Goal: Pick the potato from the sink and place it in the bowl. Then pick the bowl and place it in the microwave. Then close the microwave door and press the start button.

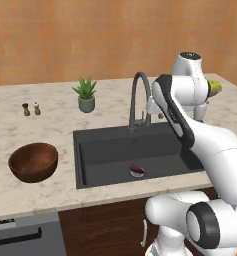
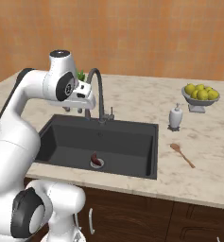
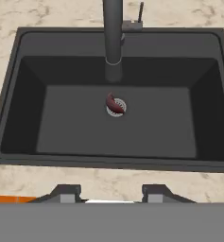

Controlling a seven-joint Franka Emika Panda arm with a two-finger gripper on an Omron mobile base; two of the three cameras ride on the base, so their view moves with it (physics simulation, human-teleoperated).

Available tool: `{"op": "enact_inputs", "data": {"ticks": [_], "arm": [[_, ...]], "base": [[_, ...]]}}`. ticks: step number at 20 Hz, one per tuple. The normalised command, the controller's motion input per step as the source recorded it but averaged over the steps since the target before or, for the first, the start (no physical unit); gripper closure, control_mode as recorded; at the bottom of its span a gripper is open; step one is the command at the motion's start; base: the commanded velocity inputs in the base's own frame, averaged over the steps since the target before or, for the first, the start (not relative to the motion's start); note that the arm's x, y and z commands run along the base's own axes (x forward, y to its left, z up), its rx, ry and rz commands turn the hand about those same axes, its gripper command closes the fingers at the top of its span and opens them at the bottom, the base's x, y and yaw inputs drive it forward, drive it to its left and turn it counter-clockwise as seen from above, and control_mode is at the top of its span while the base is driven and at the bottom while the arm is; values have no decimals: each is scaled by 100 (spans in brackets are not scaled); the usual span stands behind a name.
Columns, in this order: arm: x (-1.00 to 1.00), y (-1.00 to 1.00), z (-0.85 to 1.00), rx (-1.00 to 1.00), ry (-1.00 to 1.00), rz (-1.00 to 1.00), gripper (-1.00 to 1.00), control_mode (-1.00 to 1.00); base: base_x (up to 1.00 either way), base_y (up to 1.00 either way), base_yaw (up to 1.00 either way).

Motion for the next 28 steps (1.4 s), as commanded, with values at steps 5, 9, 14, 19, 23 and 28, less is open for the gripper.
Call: {"op": "enact_inputs", "data": {"ticks": [5,9,14,19,23,28], "arm": [[-59,-10,-5,1,-5,0,-100,-100],[-68,-54,-15,11,-24,5,-100,-100],[-6,-66,-2,22,-19,27,-100,-100],[0,-26,-2,6,-35,35,-100,-100],[2,-5,-18,0,-34,35,-100,-100],[30,0,-28,0,-12,40,-100,-100]], "base": [[0,0,0],[0,0,0],[0,0,0],[0,0,0],[0,0,0],[0,0,0]]}}
